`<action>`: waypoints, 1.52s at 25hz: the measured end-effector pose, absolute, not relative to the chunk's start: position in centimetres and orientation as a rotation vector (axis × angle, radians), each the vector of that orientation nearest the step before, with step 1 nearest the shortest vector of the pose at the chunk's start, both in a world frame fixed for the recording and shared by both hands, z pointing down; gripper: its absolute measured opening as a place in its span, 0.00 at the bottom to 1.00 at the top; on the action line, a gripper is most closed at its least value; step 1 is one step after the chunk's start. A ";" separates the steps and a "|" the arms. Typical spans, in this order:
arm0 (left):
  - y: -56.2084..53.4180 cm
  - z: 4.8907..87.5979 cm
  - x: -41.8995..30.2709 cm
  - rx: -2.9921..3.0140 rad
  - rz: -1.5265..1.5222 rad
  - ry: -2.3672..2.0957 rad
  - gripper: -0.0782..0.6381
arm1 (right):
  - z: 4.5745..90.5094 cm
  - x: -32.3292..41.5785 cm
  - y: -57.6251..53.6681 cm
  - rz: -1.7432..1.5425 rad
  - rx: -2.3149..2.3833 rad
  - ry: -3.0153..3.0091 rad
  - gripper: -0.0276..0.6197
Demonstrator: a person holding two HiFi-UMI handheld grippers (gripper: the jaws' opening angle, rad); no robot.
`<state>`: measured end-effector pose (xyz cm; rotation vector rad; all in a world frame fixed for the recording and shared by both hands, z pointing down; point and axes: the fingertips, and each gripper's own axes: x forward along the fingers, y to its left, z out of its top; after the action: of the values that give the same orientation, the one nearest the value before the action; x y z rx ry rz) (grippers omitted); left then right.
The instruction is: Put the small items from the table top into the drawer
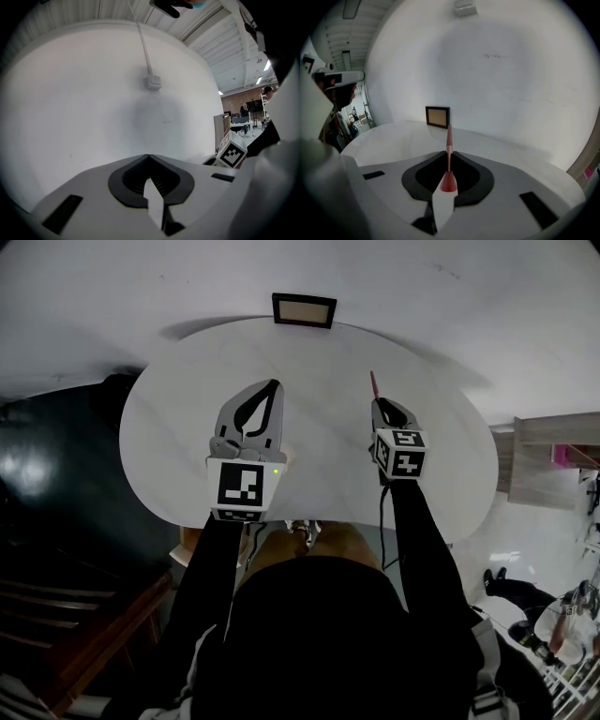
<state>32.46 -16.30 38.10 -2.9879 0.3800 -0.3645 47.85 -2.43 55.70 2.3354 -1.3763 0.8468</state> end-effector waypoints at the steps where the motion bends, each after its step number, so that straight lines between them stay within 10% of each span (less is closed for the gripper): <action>1: -16.2 37.7 32.7 -2.988 -0.348 0.381 0.13 | 54.6 48.1 -2.4 0.812 2.363 -1.379 0.14; 19: -13.6 30.7 36.4 -2.905 -0.110 0.358 0.13 | 34.1 48.4 1.1 0.031 2.653 -1.336 0.14; 38: -18.0 31.5 29.4 -2.787 -0.204 0.784 0.13 | 36.5 45.4 -7.1 0.136 2.473 -1.748 0.14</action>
<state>29.41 -18.05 31.51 -2.7868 0.7837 -0.2042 45.35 -7.14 36.47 2.4730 -1.7476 0.1365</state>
